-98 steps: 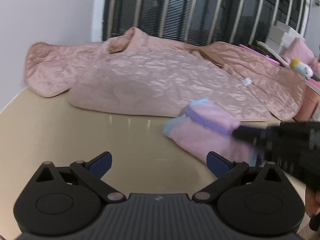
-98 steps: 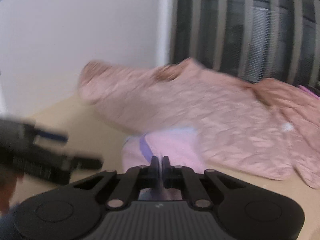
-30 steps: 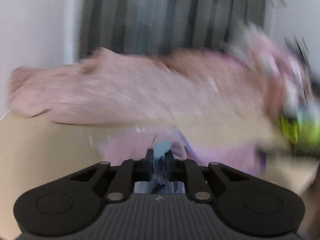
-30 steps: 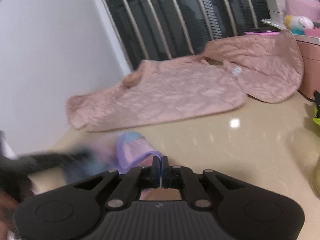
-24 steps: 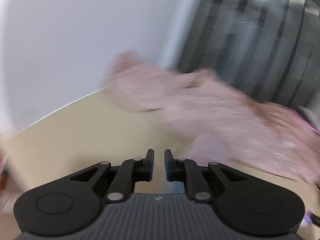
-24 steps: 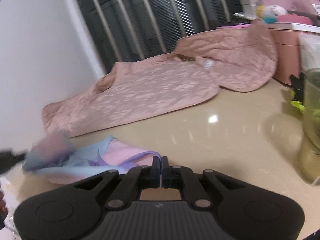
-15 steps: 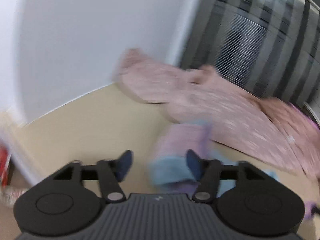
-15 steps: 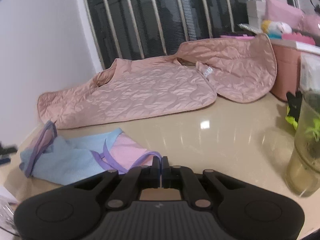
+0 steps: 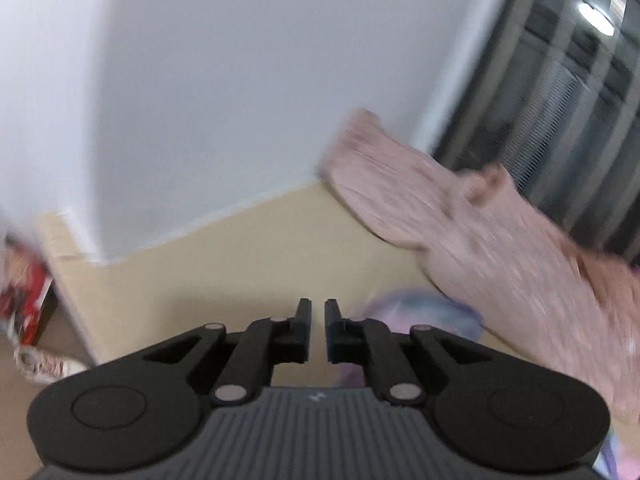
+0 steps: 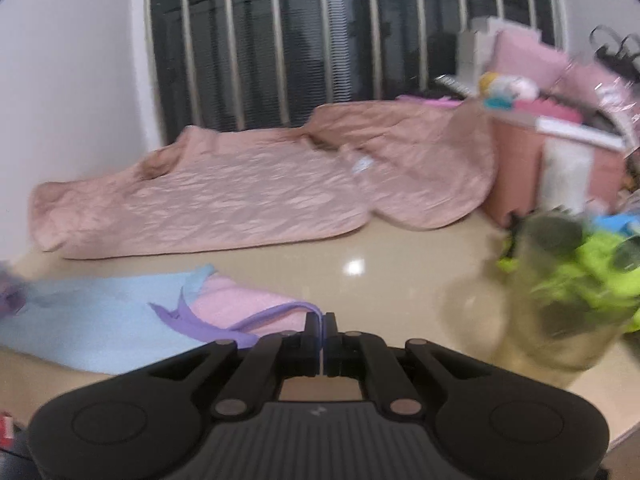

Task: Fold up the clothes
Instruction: 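Spread the towel flat on the table with both grippers pulling its edges apart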

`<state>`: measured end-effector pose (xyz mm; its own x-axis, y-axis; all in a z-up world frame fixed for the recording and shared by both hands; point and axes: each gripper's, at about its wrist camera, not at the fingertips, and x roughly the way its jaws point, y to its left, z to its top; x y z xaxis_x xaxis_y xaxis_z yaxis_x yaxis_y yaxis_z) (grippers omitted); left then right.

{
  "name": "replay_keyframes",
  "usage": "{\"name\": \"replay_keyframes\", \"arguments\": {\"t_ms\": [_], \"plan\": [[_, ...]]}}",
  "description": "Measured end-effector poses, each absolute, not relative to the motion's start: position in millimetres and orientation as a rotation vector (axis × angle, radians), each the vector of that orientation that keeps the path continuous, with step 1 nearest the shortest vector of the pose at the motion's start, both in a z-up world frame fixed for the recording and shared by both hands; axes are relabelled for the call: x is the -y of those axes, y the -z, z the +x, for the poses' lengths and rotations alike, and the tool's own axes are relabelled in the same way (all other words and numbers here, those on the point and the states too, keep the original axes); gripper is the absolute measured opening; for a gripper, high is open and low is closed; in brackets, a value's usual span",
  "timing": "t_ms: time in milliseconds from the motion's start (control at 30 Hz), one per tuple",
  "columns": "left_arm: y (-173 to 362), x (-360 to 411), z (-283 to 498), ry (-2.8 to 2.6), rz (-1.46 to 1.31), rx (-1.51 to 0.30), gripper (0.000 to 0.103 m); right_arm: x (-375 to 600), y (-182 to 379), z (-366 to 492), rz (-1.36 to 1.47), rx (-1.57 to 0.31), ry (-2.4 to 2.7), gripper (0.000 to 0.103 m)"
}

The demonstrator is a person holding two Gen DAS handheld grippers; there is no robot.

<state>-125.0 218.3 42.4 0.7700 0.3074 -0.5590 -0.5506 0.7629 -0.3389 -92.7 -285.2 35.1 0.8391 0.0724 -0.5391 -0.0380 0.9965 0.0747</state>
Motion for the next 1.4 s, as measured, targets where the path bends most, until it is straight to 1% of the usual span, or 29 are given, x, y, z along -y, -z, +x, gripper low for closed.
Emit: {"name": "replay_keyframes", "arguments": {"t_ms": [67,100,133,167,200,233,267,300,333,367,500,667,700,767,800,833,867,900,967,1100,1167,1200,1233,1267,1300,1333,1400], "plan": [[-44.1,-227.5,-134.6,-0.492,-0.526,-0.506,0.015,290.6,-37.9,-92.6,0.046,-0.570,-0.028,0.001],[-46.1,-224.0,-137.5,-0.490,-0.516,-0.515,0.027,289.8,-37.9,-92.3,0.032,-0.581,-0.035,0.001],[-48.3,-219.6,-139.8,-0.482,-0.506,-0.525,0.041,288.7,-37.8,-91.9,0.018,-0.594,-0.044,0.003],[-50.8,-211.4,-139.1,-0.444,-0.490,-0.533,0.047,287.1,-37.7,-92.8,0.015,-0.593,-0.058,0.007],[-53.7,-200.8,-137.8,-0.396,-0.467,-0.536,0.056,283.3,-39.1,-96.0,0.016,-0.583,-0.084,0.008],[-56.5,-189.7,-137.2,-0.347,-0.443,-0.538,0.061,279.9,-41.0,-98.6,0.015,-0.572,-0.116,0.009],[-58.0,-176.5,-138.3,-0.301,-0.411,-0.542,0.065,274.3,-42.7,-99.8,0.011,-0.561,-0.148,0.011],[-56.7,-164.9,-134.5,-0.260,-0.380,-0.560,0.073,268.5,-44.3,-100.9,0.007,-0.551,-0.181,0.013],[-55.3,-153.4,-130.7,-0.219,-0.350,-0.577,0.075,262.5,-44.3,-98.1,0.004,-0.552,-0.213,0.015],[-53.8,-144.4,-126.9,-0.189,-0.327,-0.592,0.075,256.6,-44.0,-95.0,0.001,-0.554,-0.245,0.017],[-44.0,-151.3,-110.8,-0.230,-0.359,-0.617,0.074,232.4,-37.3,-73.2,-0.016,-0.586,-0.337,0.020],[-31.8,-160.0,-90.7,-0.282,-0.399,-0.648,0.074,211.9,-23.9,-41.2,-0.057,-0.617,-0.329,0.025],[-29.3,-161.8,-86.7,-0.293,-0.407,-0.654,0.072,210.1,-20.4,-34.2,-0.060,-0.626,-0.321,0.025],[-25.9,-168.3,-80.6,-0.294,-0.442,-0.656,0.048,208.2,-14.6,-24.1,-0.073,-0.643,-0.311,0.025],[-24.7,-172.6,-78.3,-0.288,-0.465,-0.654,0.020,207.1,-10.4,-19.8,-0.079,-0.660,-0.314,0.025],[-23.4,-176.9,-75.9,-0.283,-0.488,-0.651,0.000,206.8,-9.2,-17.6,-0.081,-0.661,-0.321,0.021],[-22.2,-181.3,-73.5,-0.277,-0.512,-0.649,0.000,206.5,-8.3,-15.7,-0.082,-0.660,-0.328,0.004],[-21.6,-185.1,-71.6,-0.273,-0.531,-0.644,0.000,206.9,-10.2,-15.9,-0.090,-0.646,-0.307,0.002],[-26.0,-189.0,-71.7,-0.277,-0.541,-0.620,0.000,214.5,-18.3,-16.5,-0.072,-0.610,-0.289,0.002],[-44.6,-190.0,-63.9,-0.245,-0.517,-0.583,0.000,254.0,-36.4,-3.3,0.115,-0.598,-0.268,0.002],[-49.1,-186.0,-54.5,-0.260,-0.472,-0.601,0.003,267.8,-37.3,7.3,0.147,-0.600,-0.221,0.004],[-49.8,-183.2,-53.0,-0.265,-0.460,-0.613,0.011,273.9,-35.6,13.5,0.160,-0.614,-0.184,0.006],[-50.5,-179.8,-52.7,-0.262,-0.447,-0.623,0.023,278.7,-33.8,17.8,0.172,-0.636,-0.148,0.013],[-51.8,-174.2,-57.3,-0.227,-0.432,-0.620,0.034,281.0,-32.6,18.4,0.170,-0.659,-0.125,0.019],[-53.0,-168.2,-62.1,-0.188,-0.415,-0.618,0.048,281.0,-33.2,14.5,0.163,-0.666,-0.131,0.020],[-54.2,-160.6,-67.9,-0.133,-0.393,-0.621,0.050,278.8,-34.9,6.4,0.161,-0.648,-0.167,0.022],[-53.3,-142.7,-75.1,-0.033,-0.358,-0.651,0.051,266.9,-33.6,-6.5,0.156,-0.660,-0.277,0.024]]}}
